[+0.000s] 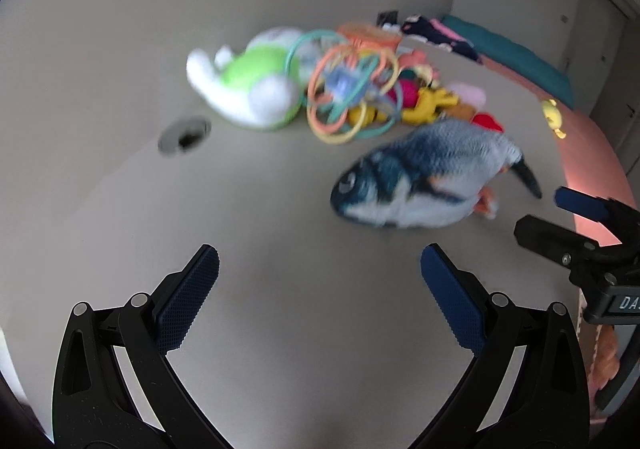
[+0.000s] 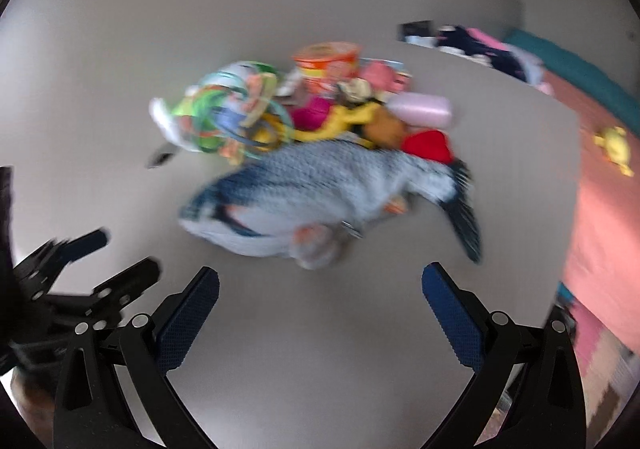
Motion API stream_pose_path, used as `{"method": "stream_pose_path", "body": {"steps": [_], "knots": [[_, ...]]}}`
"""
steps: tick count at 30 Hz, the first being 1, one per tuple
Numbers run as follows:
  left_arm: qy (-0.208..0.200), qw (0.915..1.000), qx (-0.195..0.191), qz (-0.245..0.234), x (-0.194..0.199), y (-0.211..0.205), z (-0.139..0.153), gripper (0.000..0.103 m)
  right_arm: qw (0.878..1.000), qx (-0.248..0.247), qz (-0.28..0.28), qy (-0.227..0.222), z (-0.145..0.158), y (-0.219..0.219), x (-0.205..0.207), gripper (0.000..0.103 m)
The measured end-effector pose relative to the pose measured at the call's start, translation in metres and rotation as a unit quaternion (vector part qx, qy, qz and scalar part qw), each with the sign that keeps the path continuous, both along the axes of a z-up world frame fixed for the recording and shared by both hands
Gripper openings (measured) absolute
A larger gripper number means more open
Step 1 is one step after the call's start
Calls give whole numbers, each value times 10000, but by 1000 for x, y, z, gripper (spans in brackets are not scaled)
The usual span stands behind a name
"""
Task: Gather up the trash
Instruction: 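Grasp the grey fish plush with the right gripper while the left gripper grasps the colorful ring teether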
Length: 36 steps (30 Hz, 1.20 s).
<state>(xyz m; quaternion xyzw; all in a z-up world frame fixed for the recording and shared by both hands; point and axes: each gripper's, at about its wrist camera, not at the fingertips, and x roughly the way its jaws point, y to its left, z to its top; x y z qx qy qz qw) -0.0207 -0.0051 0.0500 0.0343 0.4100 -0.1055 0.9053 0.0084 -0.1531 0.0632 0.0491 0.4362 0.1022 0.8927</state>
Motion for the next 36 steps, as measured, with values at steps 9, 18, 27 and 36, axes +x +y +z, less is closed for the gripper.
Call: {"method": "stream_pose_path", "body": {"steps": [9, 18, 27, 36], "knots": [[-148, 9998, 53, 120, 20, 18, 29, 98, 9902, -997, 971, -85, -5, 28, 32, 101], [-22, 9994, -246, 225, 33, 22, 39, 98, 9846, -1106, 1285, 433, -28, 29, 49, 43], [246, 9968, -690, 324, 69, -10, 40, 97, 9927, -737, 948, 72, -20, 25, 45, 22], [1034, 9866, -1029, 734, 132, -36, 5, 34, 9963, -762, 352, -176, -8, -18, 36, 22]]}}
